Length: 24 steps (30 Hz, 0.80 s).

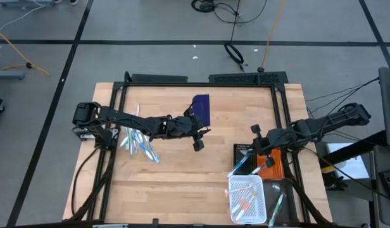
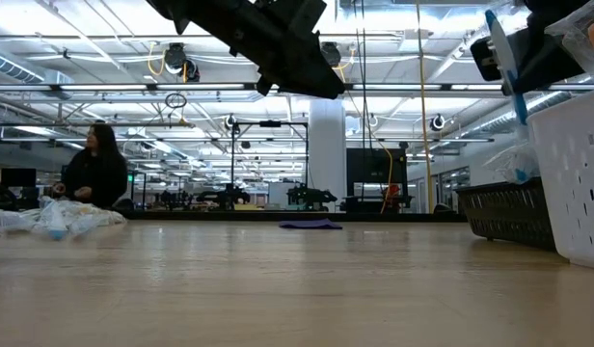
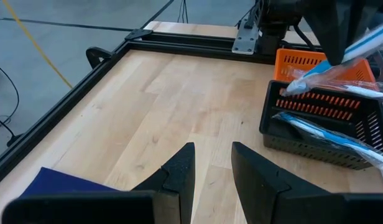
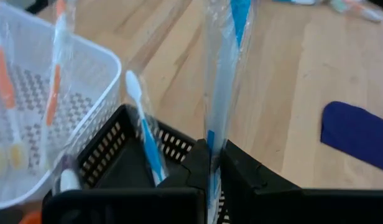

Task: Pick & Place Toothbrushes
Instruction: Put the blue toothbrush into the black basket

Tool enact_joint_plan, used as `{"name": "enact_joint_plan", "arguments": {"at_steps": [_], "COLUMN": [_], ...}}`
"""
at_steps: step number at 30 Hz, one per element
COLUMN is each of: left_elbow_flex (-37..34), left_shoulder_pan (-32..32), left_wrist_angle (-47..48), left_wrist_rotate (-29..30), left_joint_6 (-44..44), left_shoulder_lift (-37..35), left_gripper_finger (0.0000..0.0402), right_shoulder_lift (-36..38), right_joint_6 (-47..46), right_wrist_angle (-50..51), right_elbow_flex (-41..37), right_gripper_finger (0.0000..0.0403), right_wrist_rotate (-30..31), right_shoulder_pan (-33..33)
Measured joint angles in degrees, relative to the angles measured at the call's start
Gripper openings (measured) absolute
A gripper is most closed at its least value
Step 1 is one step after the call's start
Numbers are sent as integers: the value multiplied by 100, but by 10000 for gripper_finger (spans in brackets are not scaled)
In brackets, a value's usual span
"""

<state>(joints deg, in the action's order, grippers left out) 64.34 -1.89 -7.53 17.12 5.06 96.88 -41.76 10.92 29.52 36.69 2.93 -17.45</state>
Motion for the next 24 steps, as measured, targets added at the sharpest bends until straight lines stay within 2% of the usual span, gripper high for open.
{"name": "enact_joint_plan", "arguments": {"at_steps": [5, 12, 24], "left_elbow_flex": [0, 0, 0], "left_shoulder_pan": [0, 0, 0], "left_wrist_angle": [-3, -4, -7], "left_wrist_rotate": [0, 0, 0], "left_joint_6": [17, 21, 39], "left_shoulder_lift": [0, 0, 0], "left_gripper_finger": [106, 106, 106], "right_shoulder_lift": [-446, -859, -893], "right_joint_6": [431, 571, 690], "right_wrist_angle": [282, 510, 502], "right_elbow_flex": [331, 346, 346], "right_gripper_finger": [11, 11, 11], "right_wrist_rotate": [1, 30, 307], "right_shoulder_pan": [-204, -348, -469]}}
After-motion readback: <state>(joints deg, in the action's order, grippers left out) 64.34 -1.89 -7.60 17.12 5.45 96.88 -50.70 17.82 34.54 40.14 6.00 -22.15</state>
